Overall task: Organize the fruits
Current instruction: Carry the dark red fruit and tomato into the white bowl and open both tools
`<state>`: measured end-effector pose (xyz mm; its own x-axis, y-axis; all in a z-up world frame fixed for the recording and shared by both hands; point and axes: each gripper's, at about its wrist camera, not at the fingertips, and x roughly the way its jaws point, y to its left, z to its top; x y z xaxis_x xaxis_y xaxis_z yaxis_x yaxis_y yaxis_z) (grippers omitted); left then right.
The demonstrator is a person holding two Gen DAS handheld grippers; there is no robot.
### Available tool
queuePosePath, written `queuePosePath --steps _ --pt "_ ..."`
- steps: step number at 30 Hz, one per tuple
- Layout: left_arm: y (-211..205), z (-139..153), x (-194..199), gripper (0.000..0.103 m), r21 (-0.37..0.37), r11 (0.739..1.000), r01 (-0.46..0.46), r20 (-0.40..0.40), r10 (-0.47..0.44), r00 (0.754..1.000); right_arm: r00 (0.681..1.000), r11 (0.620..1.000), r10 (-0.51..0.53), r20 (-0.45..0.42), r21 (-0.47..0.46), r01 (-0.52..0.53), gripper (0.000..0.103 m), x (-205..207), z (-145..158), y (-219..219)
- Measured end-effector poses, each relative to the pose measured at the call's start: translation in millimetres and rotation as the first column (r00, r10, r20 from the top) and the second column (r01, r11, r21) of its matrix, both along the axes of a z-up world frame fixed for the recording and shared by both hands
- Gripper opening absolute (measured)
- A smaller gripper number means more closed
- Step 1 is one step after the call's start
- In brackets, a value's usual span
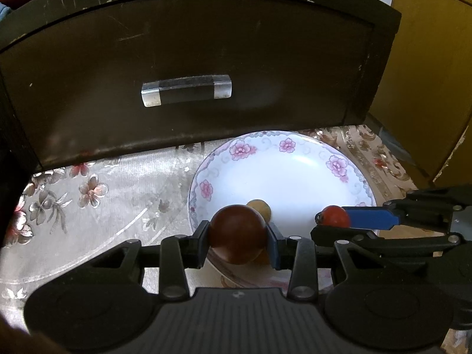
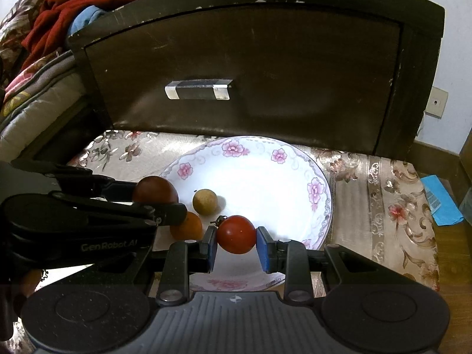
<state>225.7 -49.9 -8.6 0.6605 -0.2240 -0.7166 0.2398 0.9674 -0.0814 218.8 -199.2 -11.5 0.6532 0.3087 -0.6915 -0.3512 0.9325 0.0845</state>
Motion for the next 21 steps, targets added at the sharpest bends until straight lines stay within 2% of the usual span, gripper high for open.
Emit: queuePosePath --steps 21 --pt "0 -3 7 0.047 0.012 1.0 -0.013 0.022 0.012 1.0 1.0 1.0 -0.014 0.014 0.009 0.014 0.026 12 -4 0"
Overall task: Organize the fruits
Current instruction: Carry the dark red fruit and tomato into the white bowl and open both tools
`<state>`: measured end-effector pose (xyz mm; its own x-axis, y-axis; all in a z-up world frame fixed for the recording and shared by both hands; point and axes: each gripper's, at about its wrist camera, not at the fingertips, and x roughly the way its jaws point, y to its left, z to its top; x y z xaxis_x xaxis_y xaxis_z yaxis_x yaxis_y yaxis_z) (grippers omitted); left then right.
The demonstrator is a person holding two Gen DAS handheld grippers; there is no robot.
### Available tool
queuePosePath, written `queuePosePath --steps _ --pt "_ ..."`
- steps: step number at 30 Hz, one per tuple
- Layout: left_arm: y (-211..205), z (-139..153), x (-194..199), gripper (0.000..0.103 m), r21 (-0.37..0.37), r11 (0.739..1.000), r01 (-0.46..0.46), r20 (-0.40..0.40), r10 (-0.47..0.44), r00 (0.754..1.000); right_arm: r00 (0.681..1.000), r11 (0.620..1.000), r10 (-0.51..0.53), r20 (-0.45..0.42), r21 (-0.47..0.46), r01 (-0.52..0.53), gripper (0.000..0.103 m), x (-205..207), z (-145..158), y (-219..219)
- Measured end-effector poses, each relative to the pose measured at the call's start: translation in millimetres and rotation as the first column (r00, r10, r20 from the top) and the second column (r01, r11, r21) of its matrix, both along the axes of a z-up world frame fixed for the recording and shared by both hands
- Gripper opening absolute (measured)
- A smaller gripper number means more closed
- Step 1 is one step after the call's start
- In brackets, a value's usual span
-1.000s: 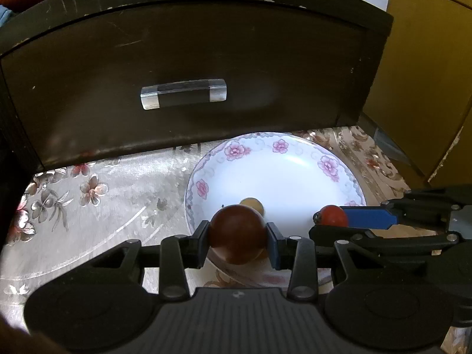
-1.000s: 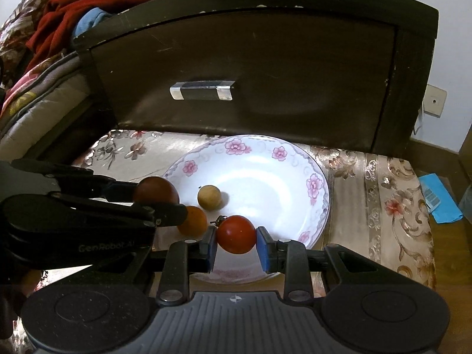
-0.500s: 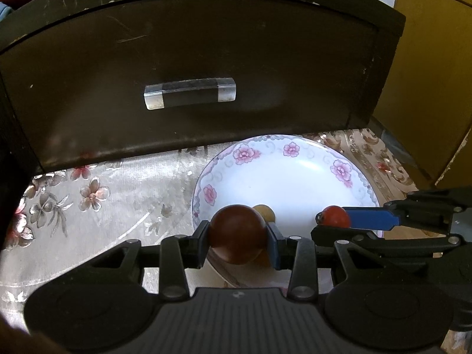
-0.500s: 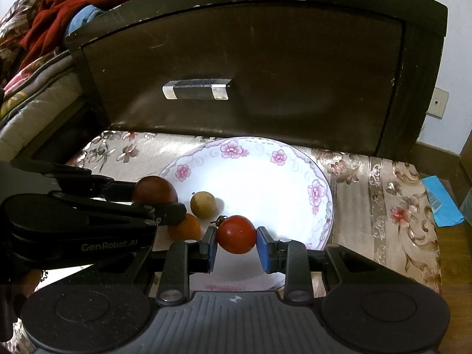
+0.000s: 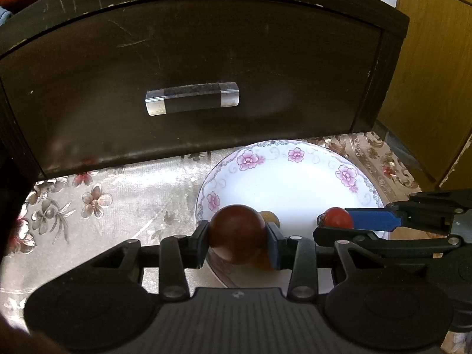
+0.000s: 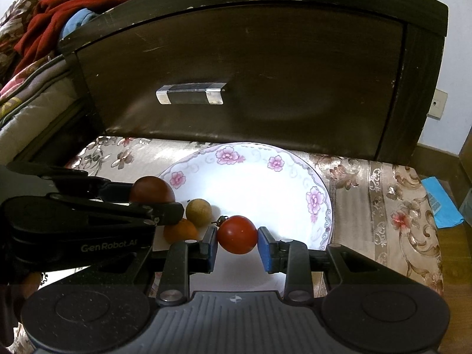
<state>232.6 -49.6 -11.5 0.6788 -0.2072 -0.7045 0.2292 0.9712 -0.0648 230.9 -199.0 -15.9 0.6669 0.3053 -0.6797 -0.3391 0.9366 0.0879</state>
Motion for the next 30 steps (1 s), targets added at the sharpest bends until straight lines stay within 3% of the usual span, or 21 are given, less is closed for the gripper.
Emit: queuePosePath --steps 30 --pt "0 22 -16 0.048 0.026 1.0 -0.006 0.056 0.005 0.998 0.999 1.0 -0.017 0.029 0.013 0.017 0.03 -15 15 -1"
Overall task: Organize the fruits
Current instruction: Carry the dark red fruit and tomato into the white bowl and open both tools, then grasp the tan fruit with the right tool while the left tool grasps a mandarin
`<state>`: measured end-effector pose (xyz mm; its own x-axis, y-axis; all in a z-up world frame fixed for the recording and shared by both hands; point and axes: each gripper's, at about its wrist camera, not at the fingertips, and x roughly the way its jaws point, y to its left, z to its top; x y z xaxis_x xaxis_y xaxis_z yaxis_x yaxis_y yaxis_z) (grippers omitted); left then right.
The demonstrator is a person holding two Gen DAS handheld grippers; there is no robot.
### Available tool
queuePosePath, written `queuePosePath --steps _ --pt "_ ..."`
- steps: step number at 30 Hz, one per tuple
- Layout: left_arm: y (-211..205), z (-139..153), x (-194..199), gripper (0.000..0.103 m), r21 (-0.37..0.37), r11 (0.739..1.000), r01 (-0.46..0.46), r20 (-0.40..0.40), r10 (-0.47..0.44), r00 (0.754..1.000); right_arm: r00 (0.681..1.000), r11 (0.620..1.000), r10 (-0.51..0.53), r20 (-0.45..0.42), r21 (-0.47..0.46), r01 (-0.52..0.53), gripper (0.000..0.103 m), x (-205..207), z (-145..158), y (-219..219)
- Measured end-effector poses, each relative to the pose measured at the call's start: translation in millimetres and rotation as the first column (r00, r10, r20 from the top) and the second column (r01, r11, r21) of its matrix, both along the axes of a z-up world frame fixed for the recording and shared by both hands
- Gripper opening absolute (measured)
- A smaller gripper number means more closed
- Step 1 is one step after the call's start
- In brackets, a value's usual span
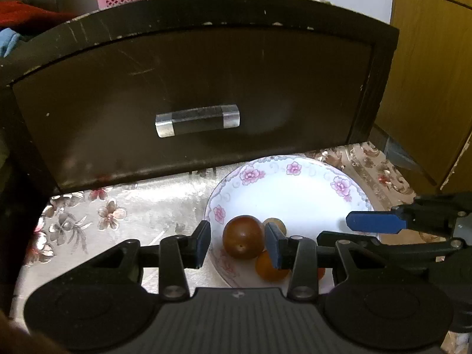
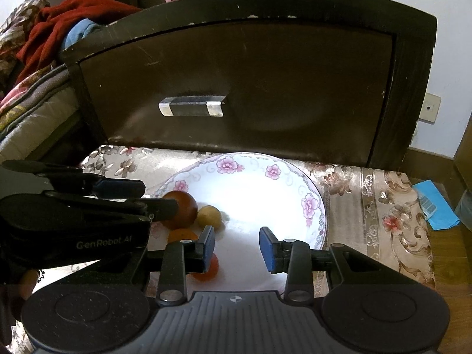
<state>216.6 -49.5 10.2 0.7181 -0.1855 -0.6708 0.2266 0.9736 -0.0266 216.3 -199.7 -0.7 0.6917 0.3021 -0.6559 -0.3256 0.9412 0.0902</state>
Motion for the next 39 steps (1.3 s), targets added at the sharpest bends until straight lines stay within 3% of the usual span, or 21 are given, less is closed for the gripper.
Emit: queuePosePath --steps 39 --pt "33 15 -83 0.048 0.036 0.999 -0.026 -0.014 0.027 1.0 0.995 0.995 0.095 -0.037 0.03 -0.094 0.033 -58 15 29"
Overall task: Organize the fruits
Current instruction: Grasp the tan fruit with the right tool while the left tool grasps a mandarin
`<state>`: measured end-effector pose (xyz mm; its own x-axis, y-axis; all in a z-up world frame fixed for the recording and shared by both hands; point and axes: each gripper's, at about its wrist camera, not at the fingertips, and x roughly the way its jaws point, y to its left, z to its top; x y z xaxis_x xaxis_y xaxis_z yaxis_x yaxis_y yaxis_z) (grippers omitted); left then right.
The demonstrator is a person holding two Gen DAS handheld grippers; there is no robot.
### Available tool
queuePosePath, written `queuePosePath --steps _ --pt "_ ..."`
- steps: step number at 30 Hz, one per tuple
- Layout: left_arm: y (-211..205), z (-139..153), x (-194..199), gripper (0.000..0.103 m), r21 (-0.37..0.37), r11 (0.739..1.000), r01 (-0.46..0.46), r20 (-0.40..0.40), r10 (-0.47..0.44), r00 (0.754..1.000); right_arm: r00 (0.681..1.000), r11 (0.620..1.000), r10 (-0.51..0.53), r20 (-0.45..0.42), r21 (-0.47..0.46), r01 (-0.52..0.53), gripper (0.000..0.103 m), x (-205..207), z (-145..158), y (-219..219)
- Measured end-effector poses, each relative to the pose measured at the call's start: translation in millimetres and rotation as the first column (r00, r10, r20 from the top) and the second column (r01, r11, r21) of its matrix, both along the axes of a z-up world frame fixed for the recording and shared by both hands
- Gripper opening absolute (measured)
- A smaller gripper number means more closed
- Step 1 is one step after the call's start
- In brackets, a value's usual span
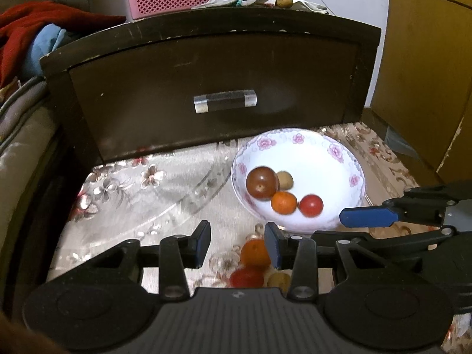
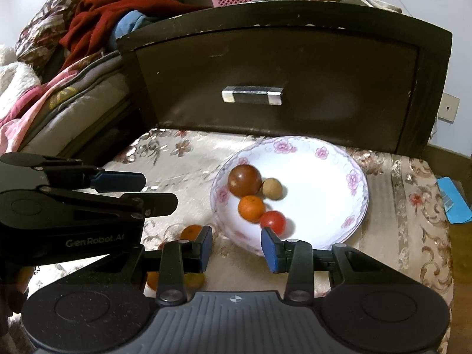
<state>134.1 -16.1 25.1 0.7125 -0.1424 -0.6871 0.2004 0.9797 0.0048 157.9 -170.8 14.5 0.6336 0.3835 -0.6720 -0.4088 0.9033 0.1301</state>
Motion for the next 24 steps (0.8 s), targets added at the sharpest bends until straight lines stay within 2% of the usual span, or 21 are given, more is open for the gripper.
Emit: queuePosePath --steps 13,24 --pt "15 -20 -32 0.048 0.016 0.999 0.028 -0.069 -0.027 0.997 0.994 0.998 0.068 -0.081 -0.012 -0.069 0.033 -31 -18 17" --pt "19 -32 -31 0.048 0.018 0.996 0.091 -0.118 -0.088 0.989 0.989 0.995 0.081 -0.123 -0.046 -0.087 0.033 -22 -33 16"
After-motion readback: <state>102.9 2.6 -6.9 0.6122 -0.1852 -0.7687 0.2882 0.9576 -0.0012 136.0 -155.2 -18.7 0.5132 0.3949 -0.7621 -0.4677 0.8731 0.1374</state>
